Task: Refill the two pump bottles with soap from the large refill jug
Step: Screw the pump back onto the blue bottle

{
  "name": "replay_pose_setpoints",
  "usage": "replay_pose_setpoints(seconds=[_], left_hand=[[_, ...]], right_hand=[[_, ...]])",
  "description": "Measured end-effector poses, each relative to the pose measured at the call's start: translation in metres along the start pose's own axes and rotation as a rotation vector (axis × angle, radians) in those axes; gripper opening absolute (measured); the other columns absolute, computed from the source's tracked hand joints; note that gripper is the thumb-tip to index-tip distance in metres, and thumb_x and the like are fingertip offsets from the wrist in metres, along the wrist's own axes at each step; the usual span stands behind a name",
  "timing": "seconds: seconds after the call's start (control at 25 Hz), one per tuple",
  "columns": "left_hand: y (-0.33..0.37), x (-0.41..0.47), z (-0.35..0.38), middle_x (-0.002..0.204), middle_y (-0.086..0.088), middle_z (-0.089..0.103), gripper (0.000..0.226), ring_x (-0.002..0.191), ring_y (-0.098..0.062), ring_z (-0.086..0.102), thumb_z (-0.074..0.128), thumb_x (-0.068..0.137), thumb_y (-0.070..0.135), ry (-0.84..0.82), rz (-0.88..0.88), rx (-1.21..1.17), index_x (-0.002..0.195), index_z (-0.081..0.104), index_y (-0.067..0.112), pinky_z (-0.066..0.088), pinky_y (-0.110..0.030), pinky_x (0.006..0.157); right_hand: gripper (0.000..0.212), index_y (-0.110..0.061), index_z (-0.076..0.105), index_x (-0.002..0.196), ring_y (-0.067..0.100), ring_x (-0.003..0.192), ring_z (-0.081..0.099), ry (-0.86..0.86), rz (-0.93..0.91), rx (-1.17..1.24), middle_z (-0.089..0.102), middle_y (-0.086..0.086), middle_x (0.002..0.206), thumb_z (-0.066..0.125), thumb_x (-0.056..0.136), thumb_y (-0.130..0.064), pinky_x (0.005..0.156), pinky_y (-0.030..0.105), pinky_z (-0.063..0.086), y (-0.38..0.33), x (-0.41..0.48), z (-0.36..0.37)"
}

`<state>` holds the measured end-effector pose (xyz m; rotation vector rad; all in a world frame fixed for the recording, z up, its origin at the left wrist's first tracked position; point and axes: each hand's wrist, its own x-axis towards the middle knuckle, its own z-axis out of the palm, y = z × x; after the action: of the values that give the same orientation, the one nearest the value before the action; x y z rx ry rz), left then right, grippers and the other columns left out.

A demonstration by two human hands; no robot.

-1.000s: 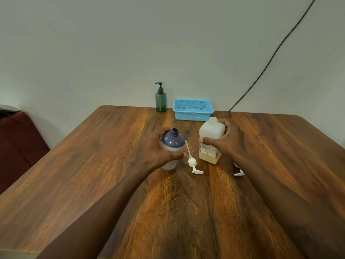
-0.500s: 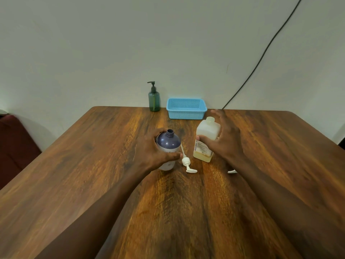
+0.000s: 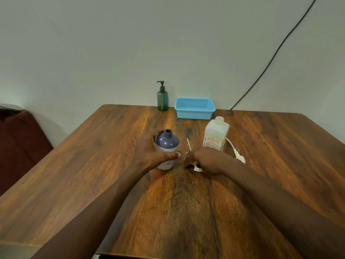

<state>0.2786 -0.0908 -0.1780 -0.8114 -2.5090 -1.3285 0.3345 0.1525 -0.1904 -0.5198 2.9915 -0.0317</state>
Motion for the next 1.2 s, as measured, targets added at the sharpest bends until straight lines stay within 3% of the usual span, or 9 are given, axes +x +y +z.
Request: replay_pose_setpoints(seconds=[0.12, 0.24, 0.36, 0.52, 0.72, 0.92, 1.04, 1.2], left_hand=[[-0.002, 0.000, -0.006, 0.122, 0.013, 0.065, 0.093, 0.104, -0.001, 0.060, 0.092, 0.055, 0.061, 0.006, 0.007, -0.007, 0.134, 0.057, 0.027, 0.047, -0.011, 0.083], [-0.001, -0.002, -0.011, 0.117, 0.014, 0.064, 0.091, 0.099, 0.007, 0.059, 0.091, 0.053, 0.062, 0.044, 0.022, -0.029, 0.131, 0.060, 0.025, 0.045, -0.006, 0.081], [0.000, -0.004, -0.013, 0.113, 0.017, 0.062, 0.088, 0.098, 0.009, 0.057, 0.086, 0.052, 0.064, 0.039, 0.043, -0.042, 0.127, 0.060, 0.027, 0.043, -0.008, 0.082], [-0.001, -0.003, -0.011, 0.115, 0.015, 0.063, 0.089, 0.098, 0.003, 0.058, 0.081, 0.052, 0.069, 0.029, 0.061, -0.018, 0.127, 0.060, 0.026, 0.041, -0.009, 0.085], [-0.002, -0.001, -0.007, 0.118, 0.011, 0.066, 0.092, 0.102, -0.005, 0.060, 0.078, 0.051, 0.071, 0.035, 0.070, 0.009, 0.128, 0.062, 0.023, 0.041, -0.008, 0.085], [0.000, -0.002, -0.008, 0.116, 0.012, 0.062, 0.089, 0.104, -0.007, 0.058, 0.087, 0.052, 0.060, 0.022, 0.053, -0.006, 0.129, 0.060, 0.023, 0.043, -0.012, 0.087], [0.007, -0.004, -0.008, 0.115, 0.016, 0.061, 0.091, 0.098, 0.002, 0.056, 0.080, 0.049, 0.069, 0.043, 0.075, -0.032, 0.127, 0.061, 0.026, 0.040, -0.008, 0.084], [0.024, -0.002, -0.006, 0.114, 0.017, 0.065, 0.082, 0.099, 0.001, 0.062, 0.093, 0.056, 0.053, 0.116, 0.136, -0.068, 0.127, 0.062, 0.028, 0.048, -0.010, 0.085]], right_hand=[[0.046, -0.030, 0.068, 0.128, 0.014, 0.111, 0.069, 0.045, 0.017, 0.072, 0.071, -0.004, 0.127, 0.072, 0.088, -0.008, 0.095, 0.031, 0.058, -0.002, -0.003, -0.004], [0.031, -0.020, 0.074, 0.120, 0.012, 0.105, 0.070, 0.401, -0.035, 0.385, 0.075, -0.001, 0.116, 0.069, 0.091, -0.009, 0.093, 0.030, 0.057, -0.012, -0.010, -0.026], [0.032, -0.018, 0.072, 0.124, 0.009, 0.111, 0.069, 0.795, -0.004, 0.593, 0.074, -0.001, 0.121, 0.074, 0.093, -0.015, 0.094, 0.032, 0.059, -0.030, -0.012, -0.061], [0.028, -0.015, 0.070, 0.121, 0.009, 0.110, 0.070, 0.966, -0.039, 0.826, 0.073, -0.007, 0.113, 0.074, 0.094, -0.019, 0.088, 0.035, 0.062, -0.056, -0.016, -0.101], [0.029, -0.007, 0.069, 0.121, 0.016, 0.111, 0.071, 1.026, -0.098, 0.875, 0.074, 0.003, 0.114, 0.072, 0.095, -0.019, 0.089, 0.046, 0.062, -0.065, -0.019, -0.114], [0.028, -0.005, 0.068, 0.122, 0.021, 0.112, 0.071, 1.049, -0.135, 0.918, 0.074, 0.009, 0.116, 0.070, 0.096, -0.013, 0.090, 0.040, 0.062, -0.065, -0.023, -0.122], [0.028, -0.003, 0.068, 0.122, 0.017, 0.111, 0.072, 0.936, -0.130, 0.939, 0.074, 0.007, 0.116, 0.071, 0.095, -0.010, 0.092, 0.038, 0.061, -0.064, -0.018, -0.120], [0.032, -0.005, 0.068, 0.126, 0.015, 0.110, 0.073, 0.703, -0.116, 0.976, 0.076, 0.006, 0.117, 0.072, 0.094, -0.007, 0.098, 0.040, 0.059, -0.062, -0.010, -0.112]])
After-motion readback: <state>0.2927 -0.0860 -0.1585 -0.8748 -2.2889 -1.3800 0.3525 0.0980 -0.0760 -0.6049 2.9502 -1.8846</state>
